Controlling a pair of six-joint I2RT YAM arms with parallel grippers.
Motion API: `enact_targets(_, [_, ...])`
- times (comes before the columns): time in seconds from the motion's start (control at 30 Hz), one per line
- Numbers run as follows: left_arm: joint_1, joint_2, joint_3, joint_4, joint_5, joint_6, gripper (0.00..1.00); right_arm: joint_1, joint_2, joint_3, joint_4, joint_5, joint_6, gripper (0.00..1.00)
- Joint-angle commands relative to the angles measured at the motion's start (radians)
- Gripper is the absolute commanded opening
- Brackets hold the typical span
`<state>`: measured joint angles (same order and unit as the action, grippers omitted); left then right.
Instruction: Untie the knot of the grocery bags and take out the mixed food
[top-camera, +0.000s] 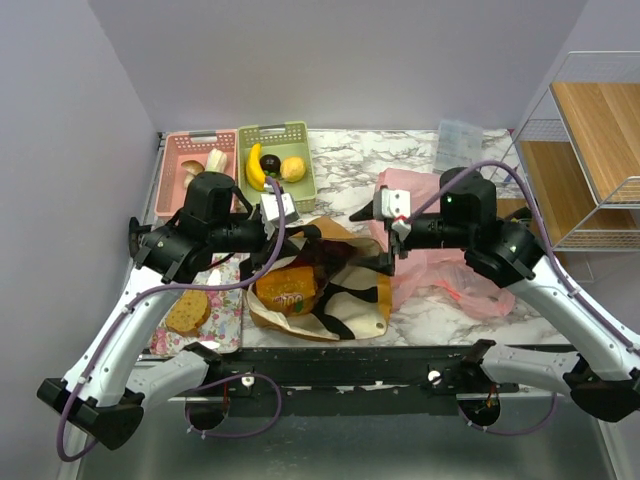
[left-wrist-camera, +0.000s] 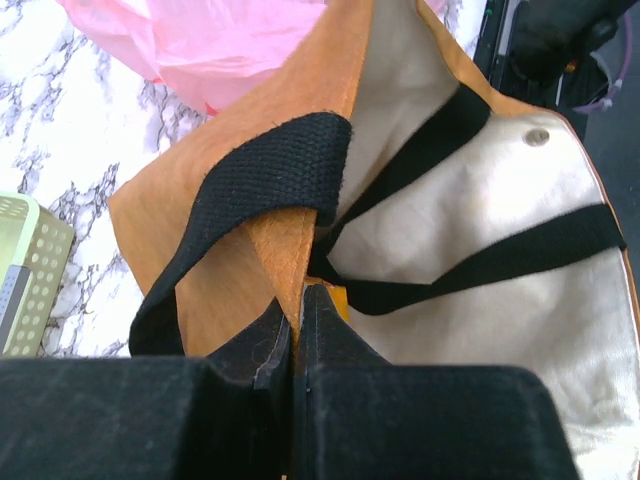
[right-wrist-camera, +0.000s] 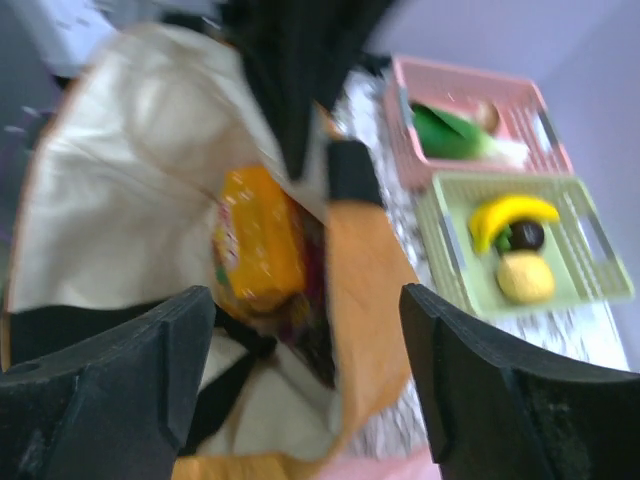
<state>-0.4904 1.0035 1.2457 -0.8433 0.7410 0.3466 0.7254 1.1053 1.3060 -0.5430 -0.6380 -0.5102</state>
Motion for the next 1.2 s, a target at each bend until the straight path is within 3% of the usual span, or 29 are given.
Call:
enact_targets(0.0, [-0.007,-0.014,0.032,0.121,0.064,-0.092,0.0,0.128,0.051,0.01,-0.021,0.052,-0.025,0.86])
enact_targets(0.07, [-0.013,-0.02,0.062,0.121,0.059,-0.056,0.0,0.13,0.081,0.029,-0.074,0.078,-0.071,0.86])
enact_targets(0.17, [-0.019,-0.014,0.095,0.121,-0.022,-0.035,0.0,0.131,0.052,0.031,-0.061,0.002,-0.11,0.68])
enact_targets(0.27, [-0.019,0.034,0.139,0.091,-0.038,-0.052,0.0,0.166,0.021,-0.019,-0.002,-0.037,-0.151,0.56])
enact_targets(0.43, [-0.017,0.057,0.12,0.102,-0.042,-0.099,0.0,0.297,0.177,0.162,-0.006,0.034,-0.091,0.45])
enact_targets(0.57, [0.002,0.063,0.093,0.132,-0.094,-0.139,0.0,0.38,0.164,0.103,0.11,0.142,-0.169,0.47])
enact_targets(0.77, [0.112,0.175,0.168,0.085,-0.08,-0.25,0.0,0.4,0.168,0.148,0.041,0.131,-0.137,0.49])
enact_targets(0.9, [0.151,0.192,0.183,0.13,-0.058,-0.299,0.0,0.401,0.208,0.037,0.011,0.182,-0.166,0.6])
enact_targets(0.97, [0.151,0.203,0.193,0.134,-0.051,-0.305,0.0,0.406,0.217,-0.055,0.075,0.24,-0.176,0.67])
enact_targets(1.17, [0.151,0.202,0.18,0.145,-0.051,-0.334,0.0,0.414,0.274,-0.138,0.197,0.392,-0.124,0.72])
